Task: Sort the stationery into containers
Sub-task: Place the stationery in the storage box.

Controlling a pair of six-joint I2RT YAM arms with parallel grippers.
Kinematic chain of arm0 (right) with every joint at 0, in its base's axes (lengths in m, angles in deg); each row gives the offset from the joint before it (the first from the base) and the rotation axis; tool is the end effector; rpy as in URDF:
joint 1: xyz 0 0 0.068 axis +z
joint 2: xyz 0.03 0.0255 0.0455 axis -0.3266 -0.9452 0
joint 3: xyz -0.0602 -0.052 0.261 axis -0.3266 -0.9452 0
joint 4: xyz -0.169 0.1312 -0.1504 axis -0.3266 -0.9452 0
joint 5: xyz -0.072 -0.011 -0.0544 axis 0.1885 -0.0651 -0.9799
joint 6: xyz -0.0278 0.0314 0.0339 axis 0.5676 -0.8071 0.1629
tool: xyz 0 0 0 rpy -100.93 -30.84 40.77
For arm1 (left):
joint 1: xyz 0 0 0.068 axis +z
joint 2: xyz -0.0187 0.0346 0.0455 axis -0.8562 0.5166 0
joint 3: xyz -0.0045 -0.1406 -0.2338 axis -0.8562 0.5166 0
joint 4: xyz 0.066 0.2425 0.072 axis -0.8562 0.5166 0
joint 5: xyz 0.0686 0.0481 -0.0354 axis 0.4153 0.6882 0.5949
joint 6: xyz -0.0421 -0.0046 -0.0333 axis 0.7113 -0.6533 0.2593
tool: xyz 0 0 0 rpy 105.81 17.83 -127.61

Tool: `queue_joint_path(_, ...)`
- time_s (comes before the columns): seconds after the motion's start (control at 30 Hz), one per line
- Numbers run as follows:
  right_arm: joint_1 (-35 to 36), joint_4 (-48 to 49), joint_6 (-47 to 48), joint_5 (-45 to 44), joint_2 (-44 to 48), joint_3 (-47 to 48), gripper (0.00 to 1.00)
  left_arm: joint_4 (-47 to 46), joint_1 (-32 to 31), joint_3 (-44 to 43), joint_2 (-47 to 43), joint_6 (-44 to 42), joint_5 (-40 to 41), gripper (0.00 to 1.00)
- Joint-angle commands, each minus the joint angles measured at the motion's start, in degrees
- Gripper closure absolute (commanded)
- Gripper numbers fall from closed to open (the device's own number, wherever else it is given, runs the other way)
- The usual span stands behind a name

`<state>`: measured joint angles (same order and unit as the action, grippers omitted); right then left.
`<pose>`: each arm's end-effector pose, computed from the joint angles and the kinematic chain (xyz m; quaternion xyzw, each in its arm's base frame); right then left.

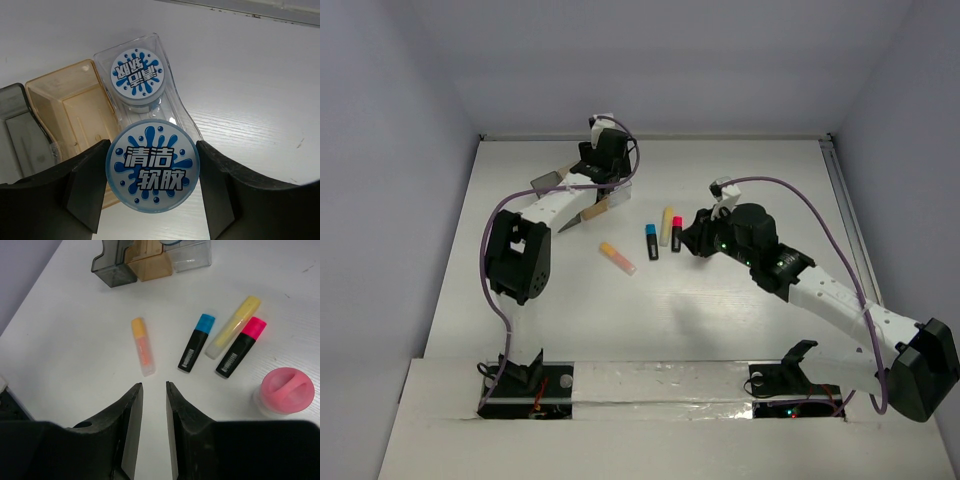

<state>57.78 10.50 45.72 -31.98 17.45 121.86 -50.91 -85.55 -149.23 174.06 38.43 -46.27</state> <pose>0.2009 0.1637 0.2973 -0.1508 0.7982 0.3046 0.4973 0.4195 -0.1938 0.2737 -0.0553 0.8401 -0.0264 0.5390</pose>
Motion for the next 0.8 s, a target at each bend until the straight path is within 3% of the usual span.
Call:
queue_joint_path(0.0, 0.2, 3.0, 0.3, 1.4, 0.0, 0.4, 0.68, -5.1, -0.2, -2.0, -2.3, -0.8, -0.6, 0.72)
queue_joint_path(0.6, 0.2, 2.4, 0.6, 1.3, -1.4, 1.0, 0.67, -6.2, 0.8, -2.6, 2.4, -2.2, -0.6, 0.68)
queue_joint_path(0.7, 0.2, 2.7, 0.8, 1.3, -2.1, 1.0, 0.67, -6.1, 0.8, -2.7, 2.7, -1.9, -0.4, 0.65)
queue_joint_path(0.77, 0.2, 1.9, 0.8, 1.5, -2.4, 1.5, 0.67, -6.6, 0.8, -2.3, 2.8, -1.9, -0.7, 0.51)
